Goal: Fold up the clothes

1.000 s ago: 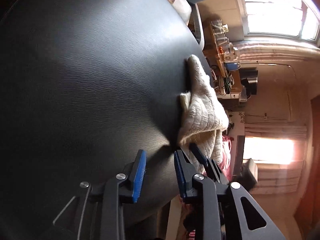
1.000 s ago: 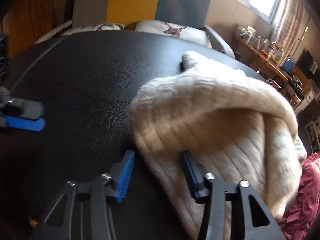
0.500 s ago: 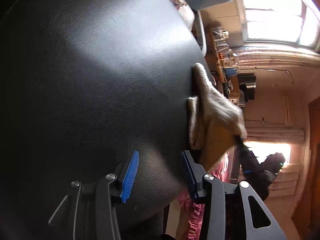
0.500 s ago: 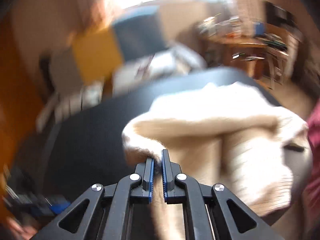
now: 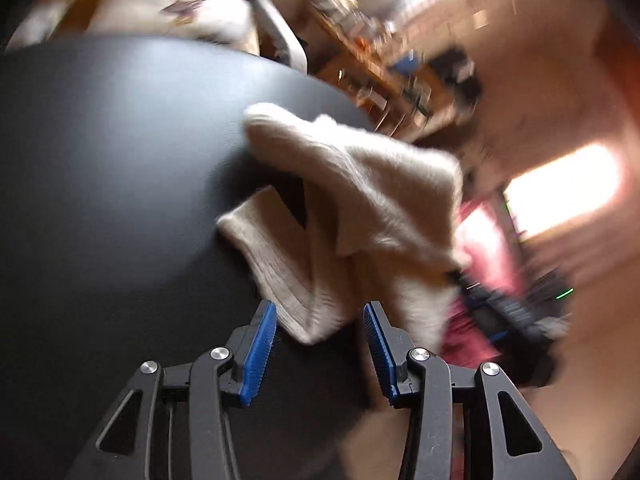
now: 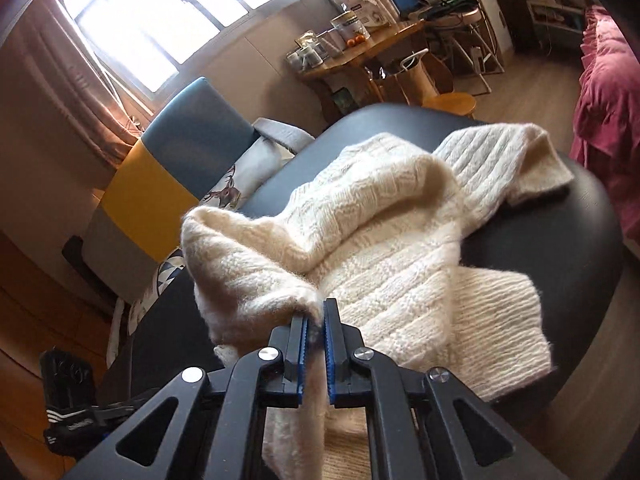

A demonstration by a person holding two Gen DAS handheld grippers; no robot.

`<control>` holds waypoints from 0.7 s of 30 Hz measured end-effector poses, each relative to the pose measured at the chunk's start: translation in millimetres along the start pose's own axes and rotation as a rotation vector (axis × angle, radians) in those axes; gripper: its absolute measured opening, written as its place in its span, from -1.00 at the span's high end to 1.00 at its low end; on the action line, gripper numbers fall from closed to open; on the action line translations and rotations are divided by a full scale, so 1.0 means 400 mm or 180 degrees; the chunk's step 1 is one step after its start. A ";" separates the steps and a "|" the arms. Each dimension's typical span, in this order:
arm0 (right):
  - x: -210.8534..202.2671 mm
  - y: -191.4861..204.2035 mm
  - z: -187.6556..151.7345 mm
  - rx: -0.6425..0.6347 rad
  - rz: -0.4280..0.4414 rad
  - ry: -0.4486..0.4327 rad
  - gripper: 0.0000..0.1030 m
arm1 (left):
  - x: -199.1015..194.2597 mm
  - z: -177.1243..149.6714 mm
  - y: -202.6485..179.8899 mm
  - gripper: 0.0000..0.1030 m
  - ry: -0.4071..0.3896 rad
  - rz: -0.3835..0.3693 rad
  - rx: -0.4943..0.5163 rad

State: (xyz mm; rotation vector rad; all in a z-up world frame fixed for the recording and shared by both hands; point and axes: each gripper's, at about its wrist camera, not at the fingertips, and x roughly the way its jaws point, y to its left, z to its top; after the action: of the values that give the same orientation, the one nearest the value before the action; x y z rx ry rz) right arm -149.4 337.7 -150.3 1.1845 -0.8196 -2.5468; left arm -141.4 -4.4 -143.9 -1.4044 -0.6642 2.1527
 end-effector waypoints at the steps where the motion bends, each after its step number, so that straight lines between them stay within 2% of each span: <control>1: 0.005 -0.005 -0.008 0.0025 0.0029 0.0020 0.87 | 0.032 0.009 -0.020 0.11 0.0094 0.0063 0.0131; 3: 0.010 -0.019 -0.016 0.0069 0.0068 0.0050 0.84 | 0.080 0.015 -0.045 0.11 0.0228 0.0050 0.0290; 6: 0.014 -0.044 -0.021 0.0129 0.0112 0.0088 0.84 | 0.121 0.009 -0.073 0.11 0.0288 0.0186 0.0580; 8: 0.018 -0.058 -0.025 0.0161 0.0131 0.0112 0.78 | 0.147 0.000 -0.075 0.11 0.0399 0.0092 0.0621; 11: 0.025 -0.074 -0.031 0.0197 0.0147 0.0143 0.78 | 0.185 -0.008 -0.065 0.11 0.0475 0.0157 0.0575; 17: 0.038 -0.075 -0.037 0.0211 0.0142 0.0195 0.75 | 0.227 -0.022 -0.095 0.14 0.0438 0.0195 0.0634; 18: 0.039 -0.070 -0.037 0.0204 0.0129 0.0196 0.75 | 0.233 -0.024 -0.106 0.57 0.0444 0.0241 0.0684; 19: 0.040 -0.065 -0.037 0.0196 0.0115 0.0197 0.75 | 0.241 -0.028 -0.114 0.78 0.0447 0.0360 0.0745; 21: 0.041 -0.055 -0.038 0.0182 0.0088 0.0200 0.75 | 0.236 -0.031 -0.108 0.84 0.0420 0.0293 0.0620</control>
State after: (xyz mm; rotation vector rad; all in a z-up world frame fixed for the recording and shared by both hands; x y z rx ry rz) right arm -148.0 343.1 -181.3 1.2544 -0.8931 -2.4665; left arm -157.8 89.9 -186.4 -1.4799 -0.3370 2.1076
